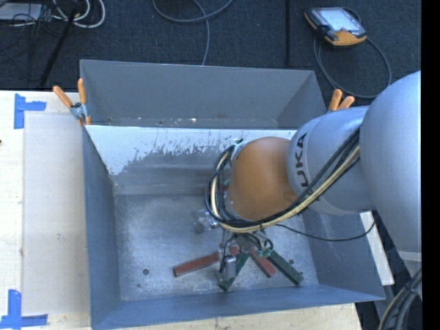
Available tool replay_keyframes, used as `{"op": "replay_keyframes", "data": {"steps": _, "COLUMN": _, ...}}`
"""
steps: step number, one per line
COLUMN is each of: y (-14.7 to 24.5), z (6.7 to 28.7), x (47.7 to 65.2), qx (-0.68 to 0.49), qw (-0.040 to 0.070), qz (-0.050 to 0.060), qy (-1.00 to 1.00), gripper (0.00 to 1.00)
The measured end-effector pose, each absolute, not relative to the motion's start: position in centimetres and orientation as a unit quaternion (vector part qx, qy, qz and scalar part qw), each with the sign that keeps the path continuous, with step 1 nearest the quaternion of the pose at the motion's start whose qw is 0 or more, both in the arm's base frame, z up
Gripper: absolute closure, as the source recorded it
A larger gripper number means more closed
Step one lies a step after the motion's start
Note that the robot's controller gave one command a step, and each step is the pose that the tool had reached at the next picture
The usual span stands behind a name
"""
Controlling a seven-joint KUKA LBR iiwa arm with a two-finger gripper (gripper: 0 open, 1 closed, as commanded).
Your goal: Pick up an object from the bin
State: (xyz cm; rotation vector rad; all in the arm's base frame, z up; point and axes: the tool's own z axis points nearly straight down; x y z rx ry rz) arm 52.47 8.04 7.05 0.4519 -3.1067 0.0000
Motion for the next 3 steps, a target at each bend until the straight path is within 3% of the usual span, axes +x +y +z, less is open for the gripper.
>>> {"op": "replay_keyframes", "data": {"steps": 1, "y": 10.4, "z": 7.0, "x": 51.7, "qx": 0.22, "qw": 0.0, "qz": 0.0, "qy": -0.975, "gripper": 1.0}}
{"op": "replay_keyframes", "data": {"steps": 2, "y": 10.4, "z": 7.0, "x": 51.7, "qx": 0.22, "qw": 0.001, "qz": 0.0, "qy": -0.976, "gripper": 1.0}}
{"op": "replay_keyframes", "data": {"steps": 3, "y": 10.4, "z": 24.5, "x": 53.3, "qx": 0.205, "qw": -0.003, "qz": 0.0, "qy": -0.979, "gripper": 1.0}}
